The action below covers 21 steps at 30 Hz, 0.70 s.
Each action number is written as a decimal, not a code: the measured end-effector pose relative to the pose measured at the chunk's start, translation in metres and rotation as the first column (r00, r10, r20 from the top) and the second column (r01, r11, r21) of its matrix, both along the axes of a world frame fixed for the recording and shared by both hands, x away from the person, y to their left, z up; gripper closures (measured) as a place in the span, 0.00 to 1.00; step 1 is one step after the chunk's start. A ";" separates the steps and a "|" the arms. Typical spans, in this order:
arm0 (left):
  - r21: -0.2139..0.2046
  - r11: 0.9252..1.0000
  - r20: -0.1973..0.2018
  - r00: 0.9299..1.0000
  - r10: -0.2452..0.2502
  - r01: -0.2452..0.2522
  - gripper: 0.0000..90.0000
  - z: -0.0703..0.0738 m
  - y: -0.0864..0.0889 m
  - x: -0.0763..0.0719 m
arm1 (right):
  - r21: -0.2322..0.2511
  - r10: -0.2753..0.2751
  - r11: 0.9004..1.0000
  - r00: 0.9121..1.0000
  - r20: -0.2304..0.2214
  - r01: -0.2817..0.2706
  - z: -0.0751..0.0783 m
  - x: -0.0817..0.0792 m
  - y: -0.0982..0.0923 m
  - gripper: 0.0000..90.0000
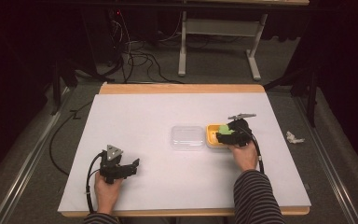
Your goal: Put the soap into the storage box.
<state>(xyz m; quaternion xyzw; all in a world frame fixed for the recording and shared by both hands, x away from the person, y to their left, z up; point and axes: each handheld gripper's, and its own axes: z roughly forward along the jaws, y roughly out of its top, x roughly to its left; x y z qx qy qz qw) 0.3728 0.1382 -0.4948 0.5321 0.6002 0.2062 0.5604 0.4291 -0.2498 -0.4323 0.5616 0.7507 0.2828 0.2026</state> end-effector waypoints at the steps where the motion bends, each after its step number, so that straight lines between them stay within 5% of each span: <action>1: 0.000 1.000 0.000 1.000 0.002 -0.002 0.18 0.000 0.000 0.000 | -0.003 -0.002 1.000 1.000 -0.003 0.002 -0.001 0.001 0.000 0.30; 12: 0.012 1.000 -0.008 1.000 -0.002 0.002 0.18 0.000 0.001 0.001 | -0.013 -0.016 1.000 1.000 -0.017 0.016 -0.007 0.004 -0.001 0.30; 21: 0.017 1.000 -0.002 1.000 -0.004 0.004 0.18 -0.001 0.000 0.000 | 0.019 -0.003 1.000 0.999 0.035 0.003 0.000 0.000 -0.003 0.34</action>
